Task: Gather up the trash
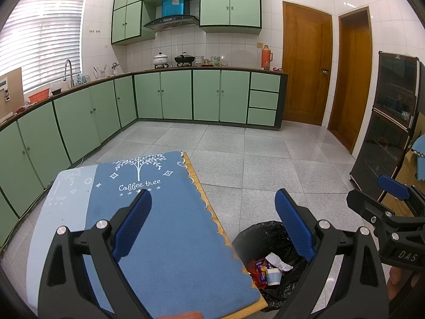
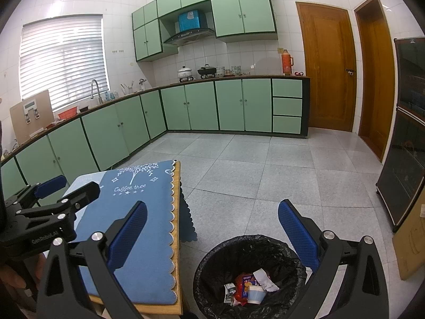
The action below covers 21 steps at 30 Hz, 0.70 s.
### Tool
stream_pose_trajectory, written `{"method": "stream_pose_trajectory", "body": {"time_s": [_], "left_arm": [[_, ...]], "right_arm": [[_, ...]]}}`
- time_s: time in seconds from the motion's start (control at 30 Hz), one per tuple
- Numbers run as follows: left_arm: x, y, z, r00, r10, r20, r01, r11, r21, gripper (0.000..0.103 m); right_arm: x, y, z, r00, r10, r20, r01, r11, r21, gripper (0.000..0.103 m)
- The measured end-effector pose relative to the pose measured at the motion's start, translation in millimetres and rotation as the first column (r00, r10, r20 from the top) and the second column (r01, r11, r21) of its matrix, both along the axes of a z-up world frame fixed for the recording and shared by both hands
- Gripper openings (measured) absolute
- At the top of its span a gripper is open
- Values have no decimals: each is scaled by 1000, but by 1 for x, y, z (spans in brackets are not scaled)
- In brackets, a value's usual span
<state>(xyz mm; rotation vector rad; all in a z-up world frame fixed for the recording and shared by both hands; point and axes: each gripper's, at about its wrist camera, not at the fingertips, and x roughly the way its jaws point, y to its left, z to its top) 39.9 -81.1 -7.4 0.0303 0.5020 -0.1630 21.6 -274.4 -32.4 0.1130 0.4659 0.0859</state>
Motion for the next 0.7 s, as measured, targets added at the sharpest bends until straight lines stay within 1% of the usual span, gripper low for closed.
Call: {"method": "stream_pose_trajectory", "body": {"time_s": [0.7], "left_arm": [[0, 0, 0, 1000, -1, -1, 1, 1000, -1, 91]], "right_arm": [[0, 0, -1, 1000, -1, -2, 1, 1000, 1, 97]]}}
